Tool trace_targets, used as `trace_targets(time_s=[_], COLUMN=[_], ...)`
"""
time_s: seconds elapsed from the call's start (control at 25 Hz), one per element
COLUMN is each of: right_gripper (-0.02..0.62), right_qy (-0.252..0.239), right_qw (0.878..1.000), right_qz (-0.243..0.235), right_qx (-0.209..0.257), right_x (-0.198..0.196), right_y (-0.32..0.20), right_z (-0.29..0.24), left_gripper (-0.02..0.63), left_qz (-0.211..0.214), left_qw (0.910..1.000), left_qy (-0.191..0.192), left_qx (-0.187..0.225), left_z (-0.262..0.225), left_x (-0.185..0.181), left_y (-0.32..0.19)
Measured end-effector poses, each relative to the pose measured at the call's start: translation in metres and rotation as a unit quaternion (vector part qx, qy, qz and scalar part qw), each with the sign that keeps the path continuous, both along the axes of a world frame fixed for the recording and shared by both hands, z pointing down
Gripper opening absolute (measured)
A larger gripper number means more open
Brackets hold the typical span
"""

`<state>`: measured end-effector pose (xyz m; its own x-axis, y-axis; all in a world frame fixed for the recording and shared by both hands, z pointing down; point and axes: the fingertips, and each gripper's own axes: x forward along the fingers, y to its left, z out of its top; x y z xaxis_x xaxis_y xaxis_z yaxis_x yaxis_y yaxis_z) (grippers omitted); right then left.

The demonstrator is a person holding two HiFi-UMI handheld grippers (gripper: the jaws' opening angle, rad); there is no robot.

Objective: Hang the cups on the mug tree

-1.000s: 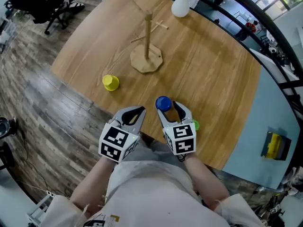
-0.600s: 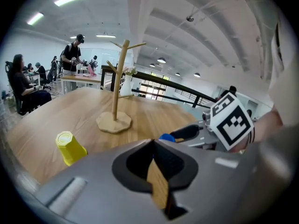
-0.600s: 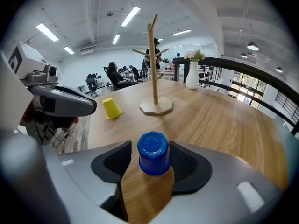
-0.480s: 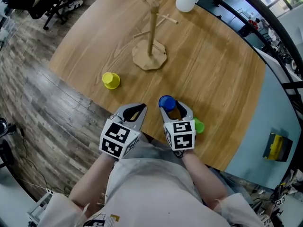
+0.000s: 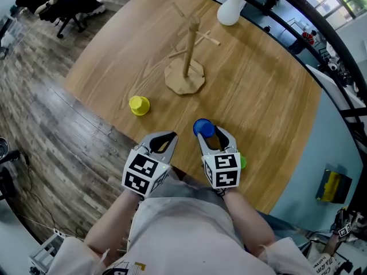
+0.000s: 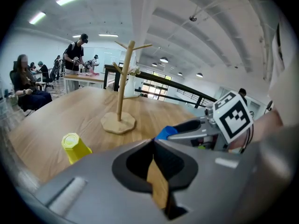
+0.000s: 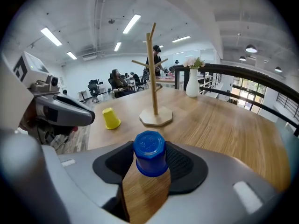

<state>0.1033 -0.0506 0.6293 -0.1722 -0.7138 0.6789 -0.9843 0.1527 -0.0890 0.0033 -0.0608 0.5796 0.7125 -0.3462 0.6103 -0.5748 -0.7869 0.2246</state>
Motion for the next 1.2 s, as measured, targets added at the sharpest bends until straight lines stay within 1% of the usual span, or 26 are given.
trace_targets(time_s=[0.12,0.36,0.52,0.68,0.88,1.2], right_gripper=[0.219,0.219,0.219,0.219,0.219,0.219], right_qy=[0.003,-0.012,-0.011,-0.01,-0.007,-0.008], right_qw=[1.0,0.998,0.996,0.994,0.992,0.992], right_qz=[-0.007,-0.023,-0.028,-0.031,-0.025,-0.013], right_qx=[0.024,0.058,0.081,0.101,0.122,0.123], right_x=[0.003,0.0,-0.004,-0.007,-0.006,0.0], right_y=[-0.01,-0.026,-0.026,-0.022,-0.018,-0.014], right_z=[-0.027,-0.092,-0.135,-0.166,-0.188,-0.195], left_gripper=[0.002,0.002,0.002,0.002,0.002,0.002], left_qz=[-0.006,-0.018,-0.031,-0.036,-0.043,-0.039], left_qw=[1.0,0.9997,0.999,0.9983,0.9973,0.9976], left_qy=[0.003,0.005,0.013,0.014,0.019,0.021], left_qx=[0.004,0.018,0.029,0.044,0.056,0.054], left_z=[-0.015,-0.047,-0.076,-0.099,-0.117,-0.119], left_x=[-0.002,-0.006,-0.012,-0.021,-0.031,-0.029], left_y=[-0.003,-0.012,-0.012,-0.006,-0.002,-0.003])
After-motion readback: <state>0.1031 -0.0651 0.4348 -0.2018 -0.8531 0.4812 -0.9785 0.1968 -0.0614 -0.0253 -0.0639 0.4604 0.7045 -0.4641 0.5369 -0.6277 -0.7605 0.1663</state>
